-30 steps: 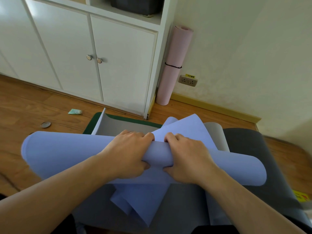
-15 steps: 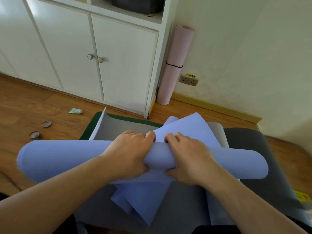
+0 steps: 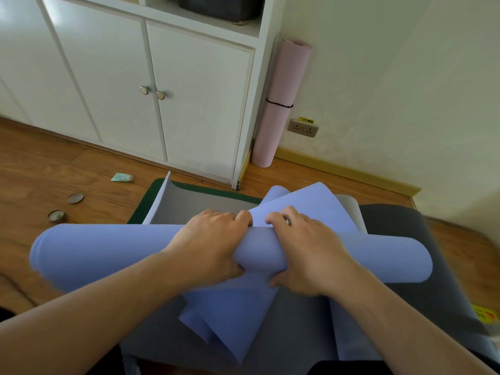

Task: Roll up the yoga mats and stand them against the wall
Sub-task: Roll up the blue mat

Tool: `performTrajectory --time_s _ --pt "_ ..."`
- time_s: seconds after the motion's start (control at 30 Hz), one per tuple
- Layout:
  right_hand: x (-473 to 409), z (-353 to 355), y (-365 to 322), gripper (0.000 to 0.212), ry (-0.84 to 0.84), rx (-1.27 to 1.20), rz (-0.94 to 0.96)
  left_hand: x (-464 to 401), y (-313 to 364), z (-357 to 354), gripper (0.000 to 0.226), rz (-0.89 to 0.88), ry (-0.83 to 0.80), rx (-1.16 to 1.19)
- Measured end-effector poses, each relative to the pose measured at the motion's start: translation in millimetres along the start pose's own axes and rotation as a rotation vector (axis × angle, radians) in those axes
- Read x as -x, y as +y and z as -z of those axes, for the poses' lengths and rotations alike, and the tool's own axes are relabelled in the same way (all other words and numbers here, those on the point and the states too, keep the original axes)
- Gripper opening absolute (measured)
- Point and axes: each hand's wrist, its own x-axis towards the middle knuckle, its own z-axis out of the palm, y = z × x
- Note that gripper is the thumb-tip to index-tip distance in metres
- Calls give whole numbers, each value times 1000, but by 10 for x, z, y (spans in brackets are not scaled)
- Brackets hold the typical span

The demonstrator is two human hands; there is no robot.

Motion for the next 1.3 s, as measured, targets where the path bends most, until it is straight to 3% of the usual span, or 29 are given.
performTrajectory --time_s 0.17,0.3,0.37,0.47,0.6,0.77,0.93,1.0,1.1,1.23,1.3 --pt "-28 -9 -5 64 67 22 1 -18 -61 1 66 2 -63 45" --pt "0 15 1 56 71 -12 -26 60 27 -41 109 -18 -12 -171" --pt "4 29 -1 55 71 -16 -26 64 76 -75 102 2 25 -199" --pt "14 3 15 60 74 -43 -7 24 58 -98 75 2 55 -104" --pt "16 -26 25 84 47 -19 13 13 -6 -39 60 16 3 13" --pt "-11 -27 -11 69 82 14 22 3 -71 11 64 10 -85 62" --pt "6 12 5 57 89 -9 -16 91 16 -58 87 -21 -30 -127" --pt "9 22 6 55 80 -15 -8 76 51 -119 81 -6 4 -132" --pt "20 8 34 58 71 -53 18 22 30 -140 68 2 32 -38" --pt "17 -14 52 79 40 -11 43 4 -48 -61 63 20 -44 69" --pt "5 -13 37 74 57 -10 50 -4 -79 -28 64 50 -111 94"
